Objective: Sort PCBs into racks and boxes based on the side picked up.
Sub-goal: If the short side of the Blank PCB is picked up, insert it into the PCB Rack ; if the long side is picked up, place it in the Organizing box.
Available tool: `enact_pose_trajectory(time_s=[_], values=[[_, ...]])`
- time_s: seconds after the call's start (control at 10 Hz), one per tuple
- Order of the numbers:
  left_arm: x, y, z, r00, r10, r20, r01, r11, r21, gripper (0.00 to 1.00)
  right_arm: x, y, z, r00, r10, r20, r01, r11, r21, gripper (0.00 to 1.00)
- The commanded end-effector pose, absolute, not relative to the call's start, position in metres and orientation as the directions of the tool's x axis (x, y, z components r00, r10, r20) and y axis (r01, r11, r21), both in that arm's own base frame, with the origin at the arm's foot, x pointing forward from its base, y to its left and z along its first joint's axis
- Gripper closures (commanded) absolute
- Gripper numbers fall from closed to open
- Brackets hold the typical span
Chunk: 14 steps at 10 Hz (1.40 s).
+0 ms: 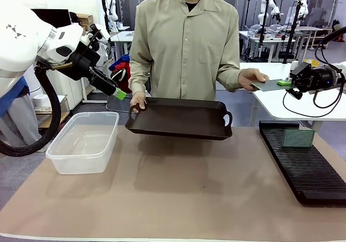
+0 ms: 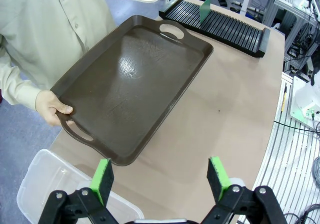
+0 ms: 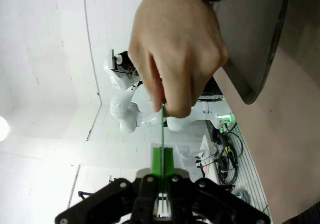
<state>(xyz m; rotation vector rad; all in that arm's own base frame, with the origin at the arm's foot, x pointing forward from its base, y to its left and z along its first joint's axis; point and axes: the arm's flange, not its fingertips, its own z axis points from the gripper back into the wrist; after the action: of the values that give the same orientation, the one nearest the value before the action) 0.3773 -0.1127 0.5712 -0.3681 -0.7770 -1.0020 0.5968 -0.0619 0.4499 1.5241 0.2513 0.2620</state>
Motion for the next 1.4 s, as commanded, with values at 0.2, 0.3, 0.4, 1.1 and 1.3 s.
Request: enact_pose_trajectory(time_s=[0.2, 0.3, 0.4, 1.1, 1.3], values=[[0.3773, -0.1121, 0.5696, 0.305, -0.616, 0.726, 0.862, 0.503, 0.065, 0.00, 0.5969, -0.0617, 0.4501, 0.946, 0.323, 0.000, -0.010, 0.030, 0.999, 1.00], [0.3773, -0.1121, 0.5696, 0.305, -0.616, 0.726, 0.862, 0.503, 0.065, 0.00, 0.5969, -0.0617, 0.4501, 0.946, 0.323, 0.000, -0.010, 0.030, 0.999, 1.00], [0.3773, -0.1121, 0.5696, 0.305, -0.616, 0.726, 0.862, 0.503, 0.065, 0.00, 0.5969, -0.0617, 0.4501, 0.946, 0.323, 0.000, -0.010, 0.030, 0.999, 1.00], [0.3773, -0.1121, 0.5696, 0.305, -0.616, 0.726, 0.862, 0.503, 0.065, 0.00, 0.5969, -0.0617, 0.4501, 0.946, 0.323, 0.000, -0.010, 0.030, 0.999, 1.00], [0.3773, -0.1121, 0.5696, 0.305, -0.616, 0.726, 0.862, 0.503, 0.065, 0.00, 0.5969, -0.0617, 0.4501, 0.946, 0.323, 0.000, -0.010, 0.030, 0.999, 1.00]])
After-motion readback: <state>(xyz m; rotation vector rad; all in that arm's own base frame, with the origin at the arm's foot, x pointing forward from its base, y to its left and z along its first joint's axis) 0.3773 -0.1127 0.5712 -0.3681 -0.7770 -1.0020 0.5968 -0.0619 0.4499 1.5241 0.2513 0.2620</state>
